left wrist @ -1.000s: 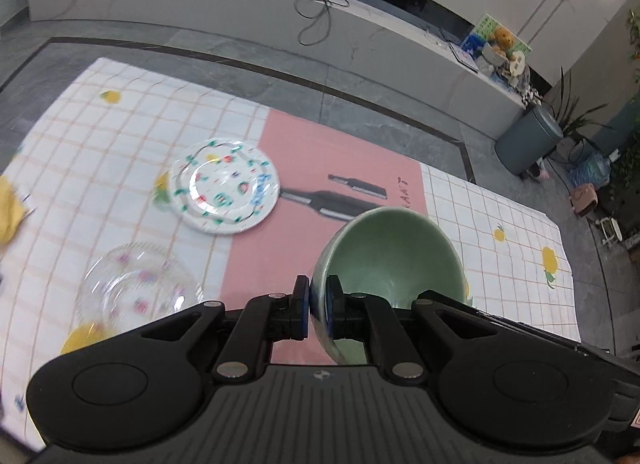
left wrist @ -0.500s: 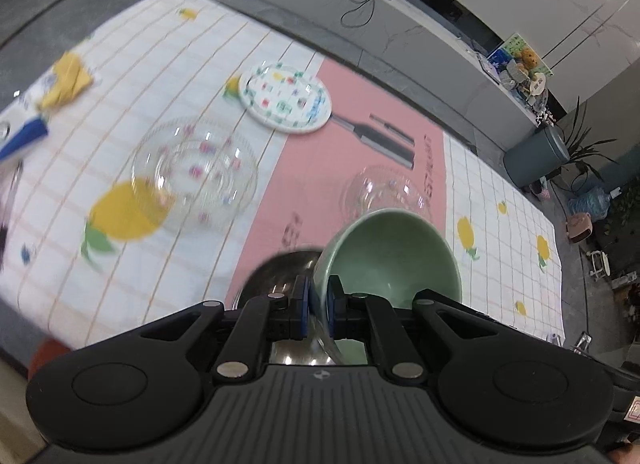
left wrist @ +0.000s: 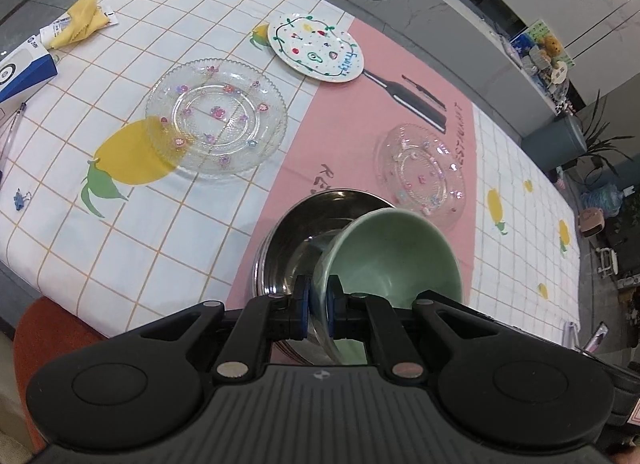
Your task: Organize plates and bowls
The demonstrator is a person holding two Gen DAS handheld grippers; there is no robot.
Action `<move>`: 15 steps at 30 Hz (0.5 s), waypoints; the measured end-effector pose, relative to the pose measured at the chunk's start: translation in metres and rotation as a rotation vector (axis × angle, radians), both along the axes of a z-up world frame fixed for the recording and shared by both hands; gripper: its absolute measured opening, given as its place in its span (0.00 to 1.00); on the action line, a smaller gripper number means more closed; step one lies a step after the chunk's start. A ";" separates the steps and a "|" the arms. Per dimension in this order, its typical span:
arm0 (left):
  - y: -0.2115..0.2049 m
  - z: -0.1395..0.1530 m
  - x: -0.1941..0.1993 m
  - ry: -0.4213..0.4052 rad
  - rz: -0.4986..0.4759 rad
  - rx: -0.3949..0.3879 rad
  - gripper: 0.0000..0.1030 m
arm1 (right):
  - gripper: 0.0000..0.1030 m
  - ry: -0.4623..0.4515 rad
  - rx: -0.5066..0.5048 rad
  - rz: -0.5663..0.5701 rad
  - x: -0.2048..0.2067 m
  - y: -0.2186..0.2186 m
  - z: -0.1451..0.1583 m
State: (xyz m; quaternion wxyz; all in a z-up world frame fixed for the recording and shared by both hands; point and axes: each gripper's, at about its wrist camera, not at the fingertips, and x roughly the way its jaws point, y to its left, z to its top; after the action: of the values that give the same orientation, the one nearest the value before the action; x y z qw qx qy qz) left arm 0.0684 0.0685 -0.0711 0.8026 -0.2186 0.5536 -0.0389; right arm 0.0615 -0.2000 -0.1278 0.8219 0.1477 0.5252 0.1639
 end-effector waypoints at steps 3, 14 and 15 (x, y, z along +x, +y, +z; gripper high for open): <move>-0.001 -0.003 0.003 0.005 -0.009 0.022 0.09 | 0.08 0.017 -0.002 0.003 0.004 0.002 -0.006; -0.007 -0.011 0.013 0.019 -0.054 0.109 0.08 | 0.08 0.002 -0.095 0.051 0.014 0.016 -0.017; -0.008 -0.012 0.013 0.019 -0.058 0.118 0.08 | 0.09 0.002 -0.105 0.054 0.015 0.017 -0.018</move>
State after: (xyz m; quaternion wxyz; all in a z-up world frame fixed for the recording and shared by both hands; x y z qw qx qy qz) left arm 0.0814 0.0602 -0.0828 0.8073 -0.1550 0.5688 -0.0275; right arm 0.0766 -0.1831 -0.1458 0.8233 0.0904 0.5375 0.1583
